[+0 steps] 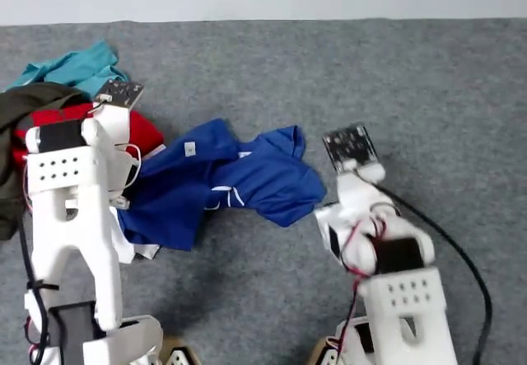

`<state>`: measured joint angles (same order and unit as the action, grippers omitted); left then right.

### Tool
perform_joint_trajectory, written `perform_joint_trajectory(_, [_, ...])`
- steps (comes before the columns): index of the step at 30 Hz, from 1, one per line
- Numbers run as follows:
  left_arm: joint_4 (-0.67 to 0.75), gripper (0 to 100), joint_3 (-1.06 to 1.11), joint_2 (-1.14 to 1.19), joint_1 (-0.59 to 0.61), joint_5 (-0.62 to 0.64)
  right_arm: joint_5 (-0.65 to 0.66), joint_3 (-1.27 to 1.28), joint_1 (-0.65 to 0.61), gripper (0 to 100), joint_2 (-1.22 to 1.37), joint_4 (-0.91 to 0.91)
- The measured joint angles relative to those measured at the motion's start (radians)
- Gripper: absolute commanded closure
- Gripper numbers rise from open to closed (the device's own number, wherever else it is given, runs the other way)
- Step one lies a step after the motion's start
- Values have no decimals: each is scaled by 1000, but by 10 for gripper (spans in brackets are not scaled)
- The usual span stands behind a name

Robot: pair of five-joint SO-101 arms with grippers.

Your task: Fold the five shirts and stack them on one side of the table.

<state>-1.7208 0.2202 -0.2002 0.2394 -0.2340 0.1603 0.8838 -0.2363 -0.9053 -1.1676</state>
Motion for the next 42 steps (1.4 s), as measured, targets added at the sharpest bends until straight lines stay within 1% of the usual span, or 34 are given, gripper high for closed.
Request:
perform_joint_trajectory(3, [0, 998, 2, -28, 0, 0, 5, -97, -31, 984, 143, 0])
perform_joint_trajectory(8, [-2, 997, 2, -64, 0, 0, 110, -245, -63, 983, 356, 0])
perform_joint_trajectory(11, [-2, 966, 17, -66, 0, 0, 137, -342, -61, 976, 483, 0])
perform_joint_trajectory(13, [-2, 932, 43, -66, 0, 0, 144, -414, -61, 931, 568, 0])
perform_joint_trajectory(16, [0, 894, 87, -68, 0, 0, 147, -532, -61, 803, 694, 0])
perform_joint_trajectory(18, [6, 885, 115, -68, 0, 0, 147, -611, -61, 725, 781, 0])
perform_joint_trajectory(20, [8, 885, 126, -69, 0, 2, 147, -684, -61, 686, 865, 0])
perform_joint_trajectory(25, [12, 885, 129, -74, 0, 2, 147, -881, -66, 685, 1069, 0])
perform_joint_trajectory(34, [34, 885, 129, -74, 0, 3, 147, -1258, -161, 685, 1375, -103])
perform_joint_trajectory(42, [35, 887, 129, -74, 0, 3, 147, -1484, -204, 686, 1602, -158])
